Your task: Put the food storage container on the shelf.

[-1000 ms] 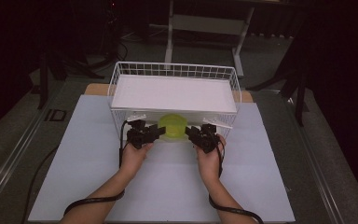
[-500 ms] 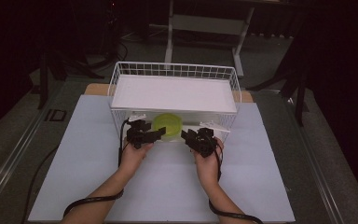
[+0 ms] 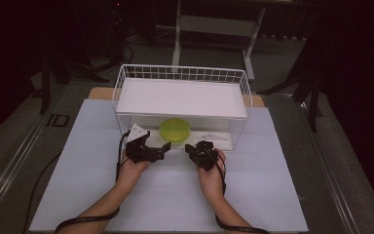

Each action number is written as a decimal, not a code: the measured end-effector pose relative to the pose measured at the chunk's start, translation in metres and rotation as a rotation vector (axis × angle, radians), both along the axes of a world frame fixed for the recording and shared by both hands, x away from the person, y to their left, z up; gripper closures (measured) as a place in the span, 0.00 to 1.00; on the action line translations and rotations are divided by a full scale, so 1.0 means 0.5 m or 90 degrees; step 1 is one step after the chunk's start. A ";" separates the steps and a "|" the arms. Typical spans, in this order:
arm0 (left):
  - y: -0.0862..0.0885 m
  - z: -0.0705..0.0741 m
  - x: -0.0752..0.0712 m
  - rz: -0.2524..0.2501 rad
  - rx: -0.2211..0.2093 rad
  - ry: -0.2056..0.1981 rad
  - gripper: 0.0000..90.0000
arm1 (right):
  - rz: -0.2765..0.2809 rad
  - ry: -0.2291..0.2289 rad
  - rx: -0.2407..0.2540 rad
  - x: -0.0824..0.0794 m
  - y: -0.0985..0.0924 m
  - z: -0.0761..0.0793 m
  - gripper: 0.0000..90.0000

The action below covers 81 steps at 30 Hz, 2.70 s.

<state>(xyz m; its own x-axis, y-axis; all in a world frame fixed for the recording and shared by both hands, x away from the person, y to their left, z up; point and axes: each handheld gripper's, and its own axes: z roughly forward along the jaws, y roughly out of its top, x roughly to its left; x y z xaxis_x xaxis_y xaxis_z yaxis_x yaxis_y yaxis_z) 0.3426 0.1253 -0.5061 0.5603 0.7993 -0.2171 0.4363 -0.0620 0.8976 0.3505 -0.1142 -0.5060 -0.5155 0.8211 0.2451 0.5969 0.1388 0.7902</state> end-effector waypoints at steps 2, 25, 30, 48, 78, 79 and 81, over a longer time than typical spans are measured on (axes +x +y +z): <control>0.007 -0.004 -0.019 -0.005 0.010 -0.013 0.01 | 0.006 0.008 0.001 0.002 0.009 -0.005 1.00; 0.043 -0.008 -0.086 -0.028 -0.025 -0.060 0.01 | -0.003 0.021 0.008 0.057 0.082 -0.017 0.97; 0.044 -0.007 -0.087 -0.041 -0.036 -0.062 0.01 | 0.012 0.023 -0.003 0.044 0.079 -0.018 0.90; 0.038 0.014 -0.119 -0.088 -0.024 -0.058 0.01 | 0.092 -0.024 0.016 -0.021 0.044 0.006 0.32; 0.088 0.026 -0.201 -0.134 -0.008 -0.051 0.02 | 0.140 -0.076 0.010 -0.122 -0.065 0.039 0.19; 0.092 0.026 -0.204 -0.135 -0.005 -0.052 0.02 | 0.136 -0.076 0.013 -0.126 -0.072 0.039 0.19; 0.098 0.026 -0.207 -0.133 -0.004 -0.052 0.02 | 0.135 -0.076 0.012 -0.132 -0.083 0.040 0.19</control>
<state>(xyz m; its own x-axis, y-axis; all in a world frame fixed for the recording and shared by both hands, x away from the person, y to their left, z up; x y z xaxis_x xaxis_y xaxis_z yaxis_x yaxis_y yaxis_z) 0.2389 0.1745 -0.4931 0.7300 0.6621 -0.1694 0.3405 -0.1374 0.9301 0.2844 -0.1556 -0.4860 -0.7021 0.6871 0.1867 0.4581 0.2352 0.8572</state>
